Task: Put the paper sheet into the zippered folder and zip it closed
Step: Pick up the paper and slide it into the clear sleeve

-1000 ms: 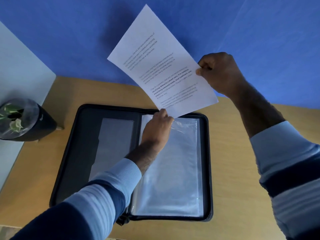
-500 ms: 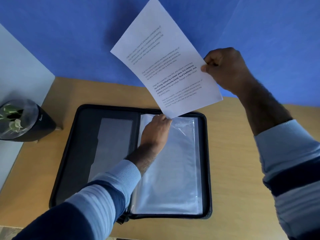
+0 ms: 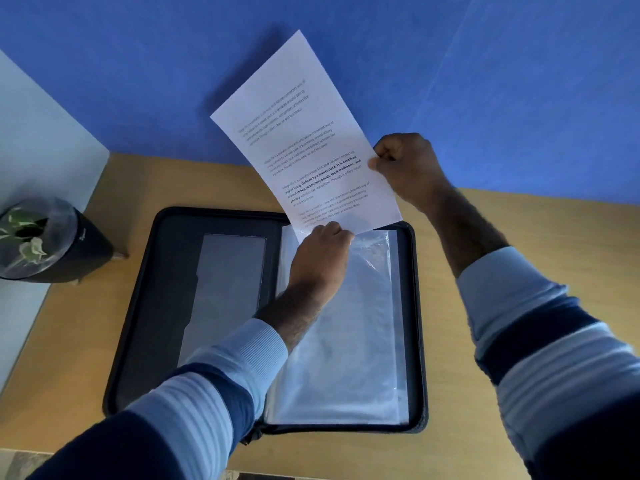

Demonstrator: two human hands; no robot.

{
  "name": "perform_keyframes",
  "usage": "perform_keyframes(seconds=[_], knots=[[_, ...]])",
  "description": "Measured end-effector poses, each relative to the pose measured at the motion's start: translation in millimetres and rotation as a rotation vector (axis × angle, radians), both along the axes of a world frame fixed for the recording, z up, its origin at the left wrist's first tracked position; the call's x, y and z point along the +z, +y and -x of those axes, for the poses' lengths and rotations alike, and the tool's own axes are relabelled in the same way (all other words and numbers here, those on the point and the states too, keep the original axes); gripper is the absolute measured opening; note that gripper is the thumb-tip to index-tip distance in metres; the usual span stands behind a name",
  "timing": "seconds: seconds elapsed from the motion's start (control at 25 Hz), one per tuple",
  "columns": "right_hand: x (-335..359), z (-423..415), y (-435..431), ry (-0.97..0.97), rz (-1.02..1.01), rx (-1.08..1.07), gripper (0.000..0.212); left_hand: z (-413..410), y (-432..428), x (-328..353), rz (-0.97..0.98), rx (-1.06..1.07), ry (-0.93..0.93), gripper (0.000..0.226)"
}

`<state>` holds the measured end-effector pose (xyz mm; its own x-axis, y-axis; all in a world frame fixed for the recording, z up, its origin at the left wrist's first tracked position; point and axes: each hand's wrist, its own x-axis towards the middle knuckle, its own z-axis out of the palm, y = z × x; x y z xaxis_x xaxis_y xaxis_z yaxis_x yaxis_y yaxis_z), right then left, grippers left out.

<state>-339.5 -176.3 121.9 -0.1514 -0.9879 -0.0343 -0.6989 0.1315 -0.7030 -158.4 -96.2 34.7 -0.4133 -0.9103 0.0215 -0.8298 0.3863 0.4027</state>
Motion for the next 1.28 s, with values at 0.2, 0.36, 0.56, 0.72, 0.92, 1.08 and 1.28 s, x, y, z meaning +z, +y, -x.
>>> perform_keyframes(seconds=[0.2,0.36,0.56,0.72,0.92,1.08,1.28], knots=[[-22,0,2,-0.076,-0.015,-0.081,0.009,12,8,5,0.047,-0.015,0.001,0.013],[-26,3,3,-0.067,-0.062,-0.096,0.009,27,14,10,0.060,-0.003,-0.037,0.014],[-26,5,1,-0.084,-0.084,-0.116,0.009,38,14,18,0.044,0.031,0.007,0.020],[-32,-4,8,-0.123,-0.116,-0.133,0.015,43,10,21,0.015,0.082,0.054,0.023],[-42,-5,12,-0.199,-0.137,-0.159,0.011,60,19,25,0.025,0.048,0.008,0.024],[-44,-7,12,-0.203,-0.150,-0.170,0.010,54,22,16,-0.016,0.120,0.153,0.014],[-44,-4,12,-0.179,-0.165,-0.160,0.011,16,23,-4,0.007,0.220,0.234,0.030]])
